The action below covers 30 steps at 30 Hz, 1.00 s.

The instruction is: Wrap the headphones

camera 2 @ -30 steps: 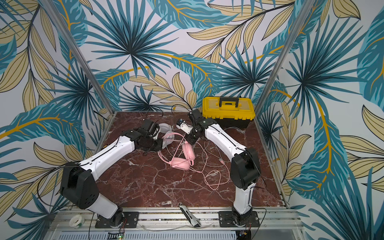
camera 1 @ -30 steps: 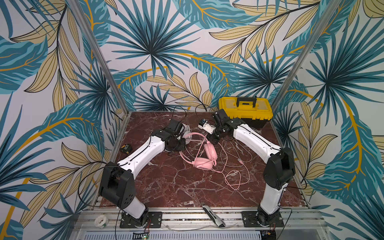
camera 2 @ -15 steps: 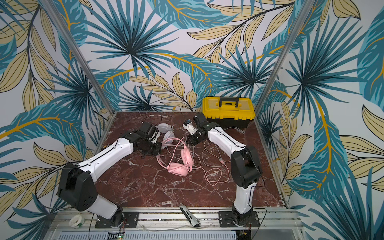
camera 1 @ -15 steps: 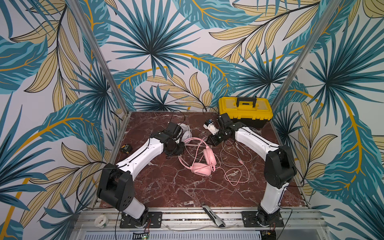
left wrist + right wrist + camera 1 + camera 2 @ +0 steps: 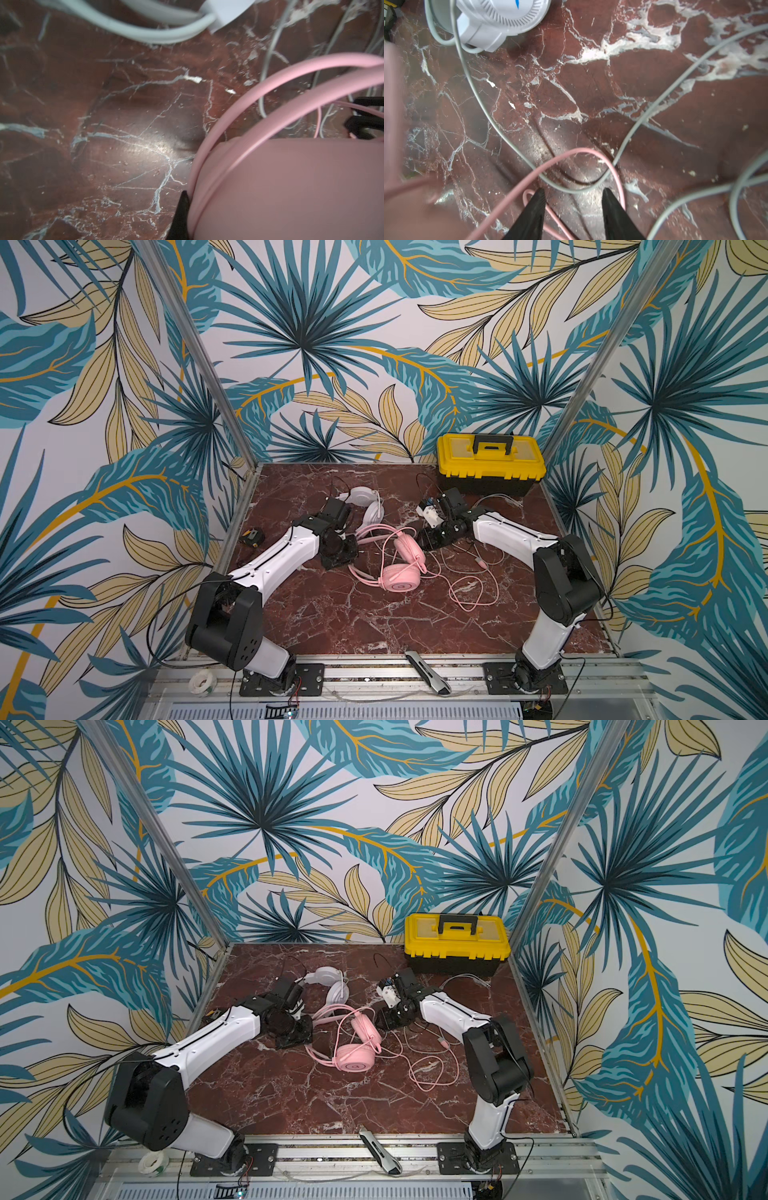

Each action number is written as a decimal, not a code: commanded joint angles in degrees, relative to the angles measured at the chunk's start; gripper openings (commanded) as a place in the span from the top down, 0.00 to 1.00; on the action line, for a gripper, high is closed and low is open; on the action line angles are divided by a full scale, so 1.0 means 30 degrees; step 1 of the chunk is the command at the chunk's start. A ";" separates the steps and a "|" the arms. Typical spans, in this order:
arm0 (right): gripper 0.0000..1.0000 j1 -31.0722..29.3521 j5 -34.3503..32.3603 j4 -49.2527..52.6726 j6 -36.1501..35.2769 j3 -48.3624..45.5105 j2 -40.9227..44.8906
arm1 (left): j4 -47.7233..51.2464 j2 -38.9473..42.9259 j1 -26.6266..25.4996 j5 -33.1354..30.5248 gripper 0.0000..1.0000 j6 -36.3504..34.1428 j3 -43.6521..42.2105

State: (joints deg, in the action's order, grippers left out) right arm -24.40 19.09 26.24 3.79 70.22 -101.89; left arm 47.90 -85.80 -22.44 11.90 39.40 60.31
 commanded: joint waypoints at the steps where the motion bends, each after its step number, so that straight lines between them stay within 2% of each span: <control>1: 0.52 -0.0014 -0.0329 -0.0581 0.0771 -0.0737 0.1124 | -0.0351 0.1061 -0.0323 -0.0288 1.00 0.2432 -0.0814; 6: 0.50 -0.0034 -0.1078 -0.0693 0.1164 -0.1539 0.1556 | -0.0373 0.0702 -0.0645 -0.0892 0.96 0.2995 -0.1754; 9: 0.49 -0.0032 -0.1507 -0.0681 0.1336 -0.1889 0.1697 | -0.0366 0.0120 -0.0647 -0.1297 0.86 0.2767 -0.1997; 15: 0.49 -0.0012 -0.2304 -0.0559 0.1373 -0.2311 0.2284 | -0.0358 -0.0942 -0.0662 -0.1462 0.71 0.2258 -0.2175; 30: 0.49 -0.0030 -0.2351 -0.0229 0.1081 -0.2106 0.2380 | -0.0275 -0.1736 -0.0498 -0.1859 0.47 0.0517 -0.1936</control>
State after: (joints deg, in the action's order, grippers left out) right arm -24.40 12.62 24.32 7.27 64.25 -96.18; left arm 47.35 -90.26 -24.18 7.46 43.35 53.21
